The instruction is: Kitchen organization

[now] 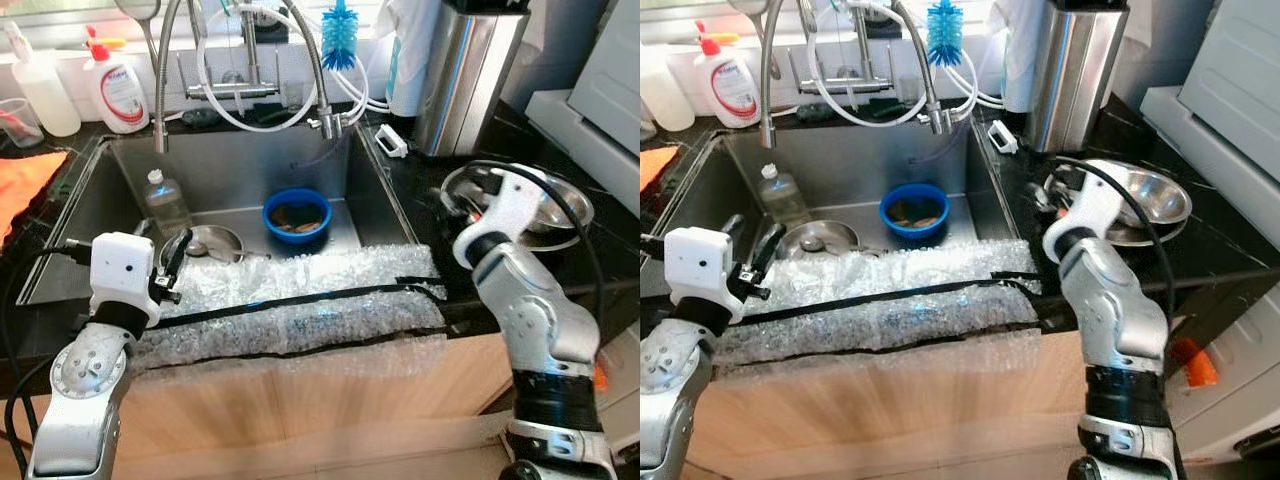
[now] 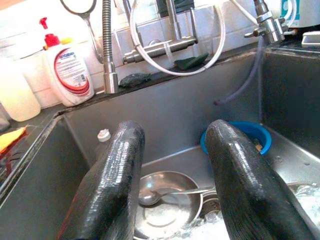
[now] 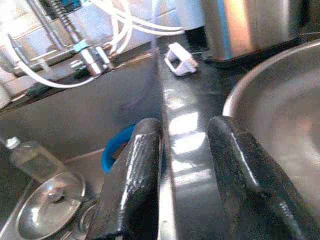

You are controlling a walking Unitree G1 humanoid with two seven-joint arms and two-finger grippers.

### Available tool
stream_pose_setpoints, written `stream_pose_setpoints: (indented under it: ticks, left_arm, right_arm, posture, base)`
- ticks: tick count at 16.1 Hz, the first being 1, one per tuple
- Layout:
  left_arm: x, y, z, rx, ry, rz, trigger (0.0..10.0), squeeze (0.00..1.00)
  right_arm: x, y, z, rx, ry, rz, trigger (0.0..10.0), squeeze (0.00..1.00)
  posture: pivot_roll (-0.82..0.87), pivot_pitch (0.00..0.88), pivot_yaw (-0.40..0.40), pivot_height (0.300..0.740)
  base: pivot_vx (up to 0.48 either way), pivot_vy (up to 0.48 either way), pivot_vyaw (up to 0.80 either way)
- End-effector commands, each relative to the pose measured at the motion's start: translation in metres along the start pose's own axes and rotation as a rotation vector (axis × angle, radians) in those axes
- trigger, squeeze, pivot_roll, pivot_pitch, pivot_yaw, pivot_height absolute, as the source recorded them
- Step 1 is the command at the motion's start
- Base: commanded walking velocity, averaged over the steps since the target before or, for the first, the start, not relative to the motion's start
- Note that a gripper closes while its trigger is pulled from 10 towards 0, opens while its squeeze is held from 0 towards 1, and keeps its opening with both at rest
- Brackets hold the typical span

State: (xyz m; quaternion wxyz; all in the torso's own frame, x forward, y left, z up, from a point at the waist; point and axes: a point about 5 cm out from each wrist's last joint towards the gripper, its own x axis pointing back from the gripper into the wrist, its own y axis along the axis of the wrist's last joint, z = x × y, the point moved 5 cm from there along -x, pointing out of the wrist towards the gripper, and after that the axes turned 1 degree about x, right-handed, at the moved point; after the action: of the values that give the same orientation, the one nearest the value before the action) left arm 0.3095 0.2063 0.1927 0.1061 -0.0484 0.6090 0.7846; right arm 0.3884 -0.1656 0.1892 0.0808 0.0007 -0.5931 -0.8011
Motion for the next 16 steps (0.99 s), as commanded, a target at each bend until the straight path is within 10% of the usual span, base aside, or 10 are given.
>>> stream_pose_setpoints:
  ticks: [1, 4, 7, 10, 11, 16]
  left_arm:
    - [-0.002, 0.009, 0.001, -0.021, 0.000, -0.026, 10.0, 0.00]
    - [-0.002, 0.008, 0.000, -0.020, 0.000, -0.024, 10.0, 0.00]
    - [-0.003, 0.006, -0.001, -0.014, -0.004, -0.022, 10.0, 0.00]
    - [-0.003, 0.003, -0.004, -0.007, -0.021, -0.009, 10.0, 0.00]
    - [-0.003, 0.001, -0.008, 0.000, -0.034, 0.000, 10.0, 0.00]
    - [-0.003, -0.001, -0.011, 0.003, -0.048, 0.009, 10.0, 0.00]
  right_arm:
    - [-0.002, 0.002, 0.003, -0.010, 0.011, -0.008, 10.0, 0.00]
    - [0.000, 0.023, -0.005, 0.081, -0.021, -0.087, 10.0, 0.00]
    - [0.008, 0.065, -0.041, 0.460, -0.196, -0.143, 10.0, 0.00]
    - [0.011, 0.071, -0.056, 0.489, -0.220, -0.115, 10.0, 0.00]
    - [0.013, 0.064, -0.067, 0.483, -0.226, -0.060, 10.0, 1.00]
    - [0.012, 0.050, -0.078, 0.624, -0.133, 0.074, 10.0, 1.00]
  posture:
    - [-0.06, 0.013, 0.013, 0.740]
    - [-0.07, 0.012, 0.014, 0.740]
    - [-0.07, 0.014, 0.014, 0.740]
    - [-0.08, 0.016, 0.015, 0.740]
    - [-0.08, 0.018, 0.014, 0.740]
    - [-0.08, 0.020, 0.015, 0.740]
  base:
    - [0.000, 0.000, 0.00]
    - [0.000, 0.000, 0.00]
    - [0.000, 0.000, 0.00]
    - [0.000, 0.000, 0.00]
    - [0.000, 0.000, 0.00]
    - [0.000, 0.000, 0.00]
